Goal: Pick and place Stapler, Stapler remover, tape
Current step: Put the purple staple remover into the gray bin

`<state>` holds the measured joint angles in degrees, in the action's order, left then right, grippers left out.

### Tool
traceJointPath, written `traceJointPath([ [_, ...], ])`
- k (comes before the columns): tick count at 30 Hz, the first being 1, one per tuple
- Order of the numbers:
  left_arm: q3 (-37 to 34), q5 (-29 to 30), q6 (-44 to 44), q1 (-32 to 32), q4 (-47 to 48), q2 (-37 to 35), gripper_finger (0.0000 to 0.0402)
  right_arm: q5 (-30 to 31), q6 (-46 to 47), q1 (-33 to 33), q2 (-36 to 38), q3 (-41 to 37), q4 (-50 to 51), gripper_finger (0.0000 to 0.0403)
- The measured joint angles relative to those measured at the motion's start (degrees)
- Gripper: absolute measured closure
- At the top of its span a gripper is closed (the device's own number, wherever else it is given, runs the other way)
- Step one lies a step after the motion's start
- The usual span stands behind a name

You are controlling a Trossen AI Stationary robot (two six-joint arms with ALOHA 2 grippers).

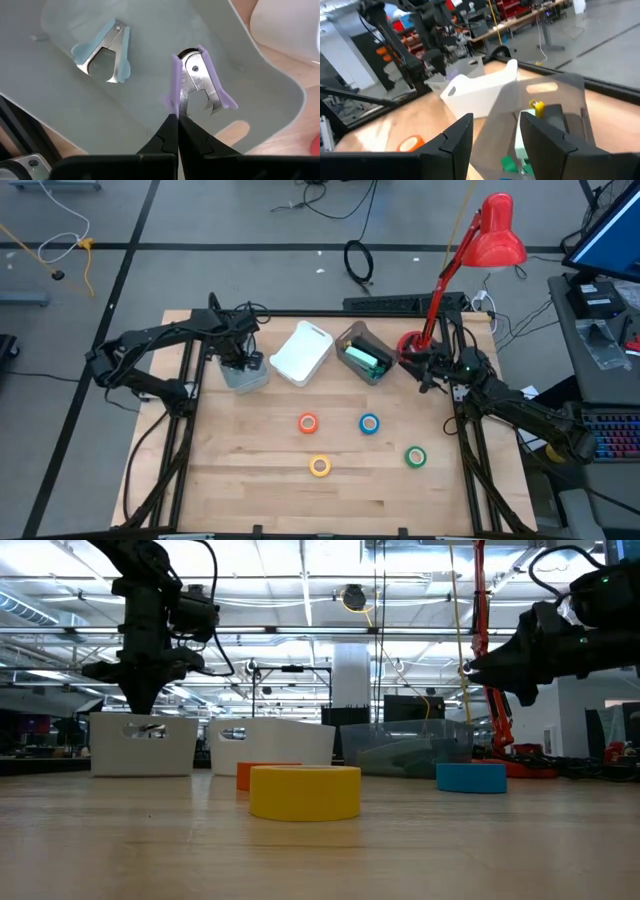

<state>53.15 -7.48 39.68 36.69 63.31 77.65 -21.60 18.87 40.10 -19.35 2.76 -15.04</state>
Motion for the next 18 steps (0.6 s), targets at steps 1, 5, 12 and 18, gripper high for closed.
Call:
traceJointPath([
  [1, 0.0, 0.0, 0.36, 0.0, 0.0, 0.01, 0.0402, 0.49, -0.03, -0.01, -0.01, 0.0, 0.46, 0.0248],
  [5, 0.0, -0.15, 1.4, 0.0, -0.05, 0.98, 0.0402, 0.63, -0.16, 0.0, -0.04, -0.02, 0.32, 0.0248],
  [12, 0.0, -1.52, 1.43, 0.0, -0.42, 5.61, 0.0401, 0.61, -0.15, 0.0, -0.04, -0.04, 0.34, 0.0248],
  [18, 0.0, -1.11, 1.43, 0.0, -1.29, 8.41, 0.0401, 0.59, -0.11, 0.0, -0.04, -0.09, 0.34, 0.0248],
])
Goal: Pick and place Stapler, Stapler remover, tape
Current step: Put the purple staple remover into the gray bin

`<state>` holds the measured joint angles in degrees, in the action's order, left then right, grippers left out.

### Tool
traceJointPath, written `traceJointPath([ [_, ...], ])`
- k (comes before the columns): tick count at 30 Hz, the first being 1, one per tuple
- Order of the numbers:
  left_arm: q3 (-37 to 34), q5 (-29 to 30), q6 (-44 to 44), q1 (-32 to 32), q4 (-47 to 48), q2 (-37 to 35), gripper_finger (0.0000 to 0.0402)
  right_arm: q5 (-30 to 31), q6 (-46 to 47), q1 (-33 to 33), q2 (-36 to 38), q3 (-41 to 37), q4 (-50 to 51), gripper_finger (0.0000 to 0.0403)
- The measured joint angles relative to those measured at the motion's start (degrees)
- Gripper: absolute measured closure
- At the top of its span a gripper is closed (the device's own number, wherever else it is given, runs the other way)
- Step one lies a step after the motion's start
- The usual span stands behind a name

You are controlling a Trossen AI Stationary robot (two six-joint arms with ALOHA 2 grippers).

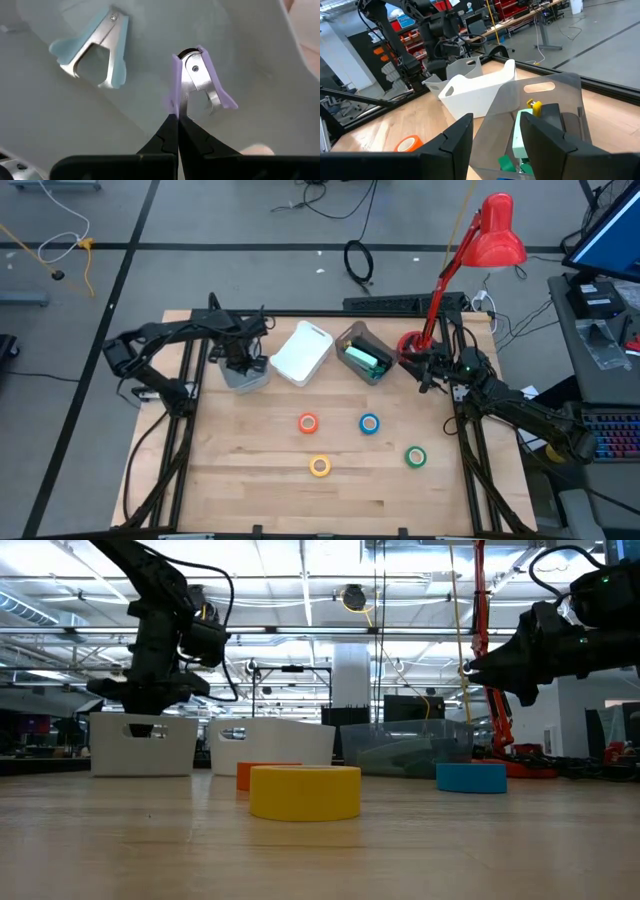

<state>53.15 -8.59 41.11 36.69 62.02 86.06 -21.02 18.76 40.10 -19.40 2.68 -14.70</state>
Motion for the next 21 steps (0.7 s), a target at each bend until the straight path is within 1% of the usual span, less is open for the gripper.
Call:
traceJointPath([
  [6, 0.0, 0.75, -0.02, 0.68, -2.61, 1.13, 0.0401, 0.0, 0.11, 0.0, -0.02, 0.0, 0.0, 0.0248],
  [14, 0.0, 1.08, -0.79, 2.17, -2.51, 1.07, 0.0395, -0.02, 0.22, 0.0, -0.02, -0.02, 0.0, 0.0248],
  [21, 0.0, 1.1, -1.54, 2.23, -2.51, 1.07, 0.0391, -0.02, 0.16, 0.0, -0.02, -0.02, 0.0, 0.0248],
])
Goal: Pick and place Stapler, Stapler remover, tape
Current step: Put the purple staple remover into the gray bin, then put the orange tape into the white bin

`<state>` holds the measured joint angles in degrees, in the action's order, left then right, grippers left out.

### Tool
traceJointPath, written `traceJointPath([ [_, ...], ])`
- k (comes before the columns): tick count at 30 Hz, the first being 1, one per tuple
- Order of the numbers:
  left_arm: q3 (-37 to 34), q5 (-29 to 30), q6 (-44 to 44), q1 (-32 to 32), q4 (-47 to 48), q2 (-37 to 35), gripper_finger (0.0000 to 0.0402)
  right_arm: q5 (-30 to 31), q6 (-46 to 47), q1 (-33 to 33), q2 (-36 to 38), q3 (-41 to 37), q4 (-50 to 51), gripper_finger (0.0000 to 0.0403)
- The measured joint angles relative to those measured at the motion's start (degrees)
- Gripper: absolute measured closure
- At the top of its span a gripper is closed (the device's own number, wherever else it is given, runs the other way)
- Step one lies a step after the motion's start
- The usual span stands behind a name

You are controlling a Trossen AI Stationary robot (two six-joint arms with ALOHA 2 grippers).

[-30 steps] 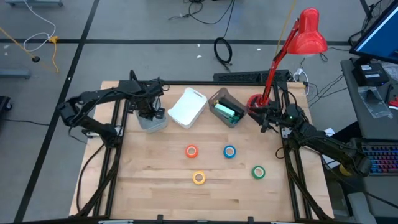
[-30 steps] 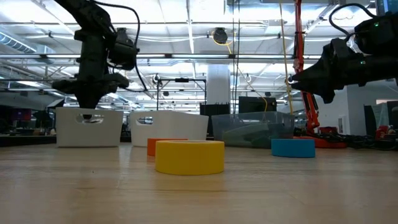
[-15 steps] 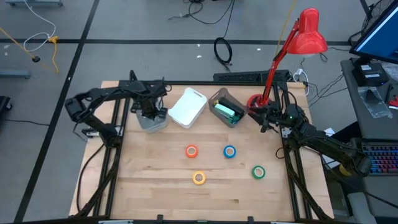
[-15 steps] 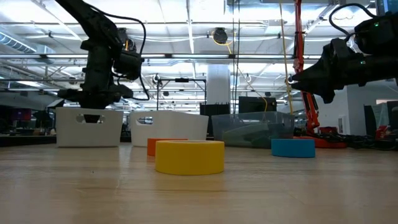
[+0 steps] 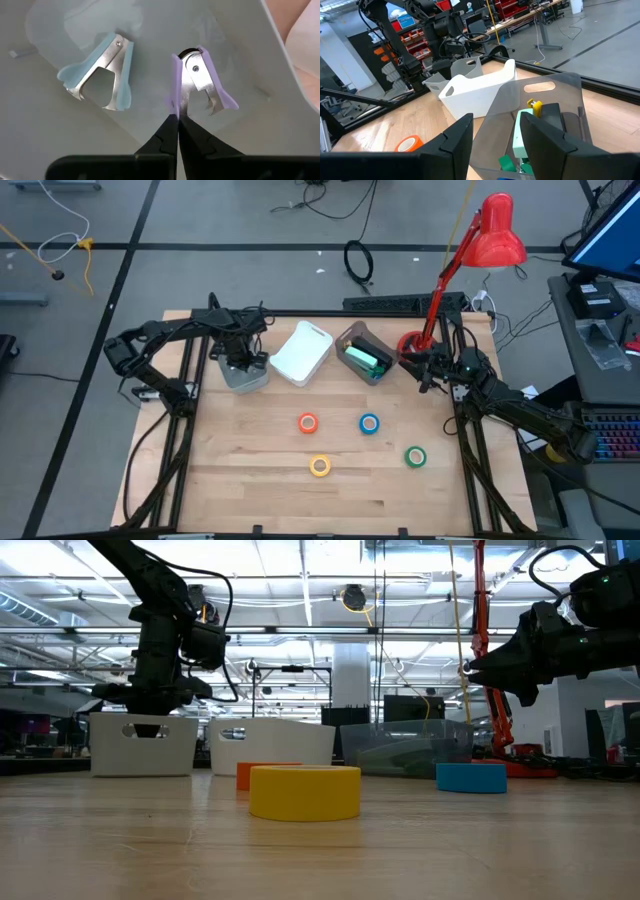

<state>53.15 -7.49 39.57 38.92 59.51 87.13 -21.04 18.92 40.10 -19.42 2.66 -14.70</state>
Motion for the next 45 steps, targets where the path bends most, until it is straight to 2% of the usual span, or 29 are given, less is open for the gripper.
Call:
traceJointPath([
  [4, 0.0, 0.02, -0.5, -0.02, -0.02, 0.0, 0.0369, 0.0, -0.07, 0.0, 0.0, 0.0, 0.0, 0.0248],
  [12, 0.0, 1.02, -0.48, 0.37, -0.13, -0.44, 0.0298, -0.02, -0.03, 0.0, 0.0, 0.0, -0.02, 0.0248],
  [16, 0.85, 2.03, -0.5, 1.31, 1.28, -4.02, 0.0283, -0.03, 0.87, 0.0, 0.0, 0.0, -0.01, 0.0248],
  [21, 6.16, 5.76, -0.45, 0.05, 3.26, -12.14, 0.0282, -0.02, 2.95, -0.01, 0.0, -0.02, 0.34, 0.0248],
  [26, 11.49, 8.25, -0.85, -7.64, 1.38, -19.02, 0.0282, -0.04, 6.01, 0.0, 0.02, 0.0, 0.31, 0.0248],
  [32, 12.72, 8.59, -0.71, -20.61, -8.2, -21.41, 0.0282, -0.04, 6.12, -0.02, 0.0, -0.01, -0.04, 0.0248],
  [38, 12.7, 11.71, -9.36, -33.68, -17.02, -17.21, 0.0282, -0.02, 6.12, 0.0, 0.01, -0.02, -0.47, 0.0248],
  [41, 12.63, 13.93, -11.25, -38.15, -19.39, -14.3, 0.0282, -0.02, 6.12, -0.02, 0.0, -0.02, -0.48, 0.0248],
  [45, 12.63, 14.14, -11.61, -42.16, -22.1, -9.9, 0.0282, -0.02, 6.12, -0.02, 0.0, -0.02, -0.47, 0.0248],
])
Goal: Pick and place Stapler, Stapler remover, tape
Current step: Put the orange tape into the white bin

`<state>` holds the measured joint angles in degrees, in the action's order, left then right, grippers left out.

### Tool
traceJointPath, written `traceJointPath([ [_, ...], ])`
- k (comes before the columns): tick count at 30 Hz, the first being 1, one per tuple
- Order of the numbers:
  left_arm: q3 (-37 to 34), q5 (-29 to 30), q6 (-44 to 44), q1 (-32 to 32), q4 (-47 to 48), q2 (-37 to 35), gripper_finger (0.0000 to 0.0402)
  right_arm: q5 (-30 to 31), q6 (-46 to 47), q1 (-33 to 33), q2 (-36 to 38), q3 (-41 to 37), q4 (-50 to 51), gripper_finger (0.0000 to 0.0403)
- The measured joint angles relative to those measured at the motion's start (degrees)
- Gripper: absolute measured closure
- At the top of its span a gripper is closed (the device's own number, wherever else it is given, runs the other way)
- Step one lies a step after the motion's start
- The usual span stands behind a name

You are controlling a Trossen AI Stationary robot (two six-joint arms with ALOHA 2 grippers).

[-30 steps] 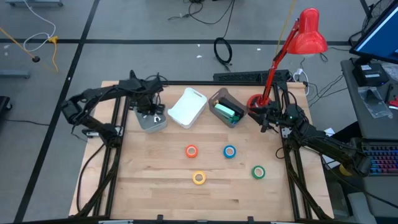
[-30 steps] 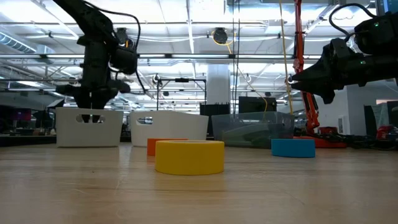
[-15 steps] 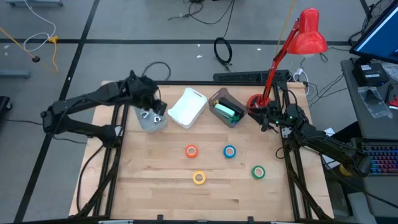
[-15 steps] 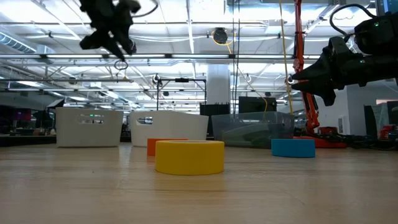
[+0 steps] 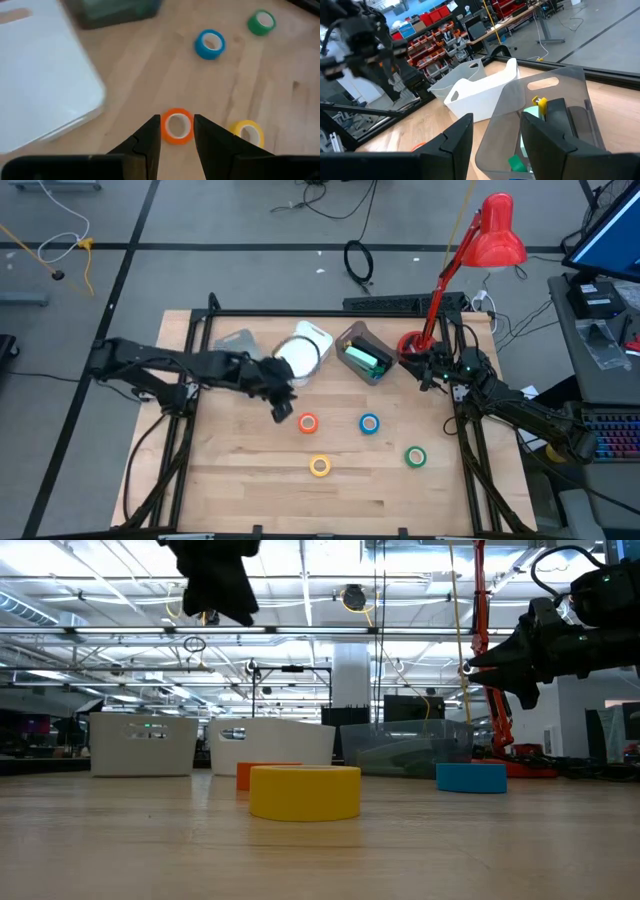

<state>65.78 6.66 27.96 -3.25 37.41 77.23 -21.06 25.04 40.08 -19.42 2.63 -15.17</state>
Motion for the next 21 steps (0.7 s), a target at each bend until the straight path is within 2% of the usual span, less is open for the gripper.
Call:
traceJointPath([
  [10, 0.0, -0.05, -0.84, -5.84, -13.62, 12.34, 0.0282, 0.0, -0.15, 0.0, 0.0, 0.0, -0.91, 0.0248],
  [16, -0.02, 0.76, 2.98, -5.4, -14.34, 18.85, 0.0282, -0.09, -0.17, 0.0, 0.02, 0.0, -0.92, 0.0248],
  [21, -0.02, 0.84, 8.79, -3.8, -12.31, 21.64, 0.0282, -0.05, -0.17, -0.01, 0.02, 0.0, -1.25, 0.0248],
])
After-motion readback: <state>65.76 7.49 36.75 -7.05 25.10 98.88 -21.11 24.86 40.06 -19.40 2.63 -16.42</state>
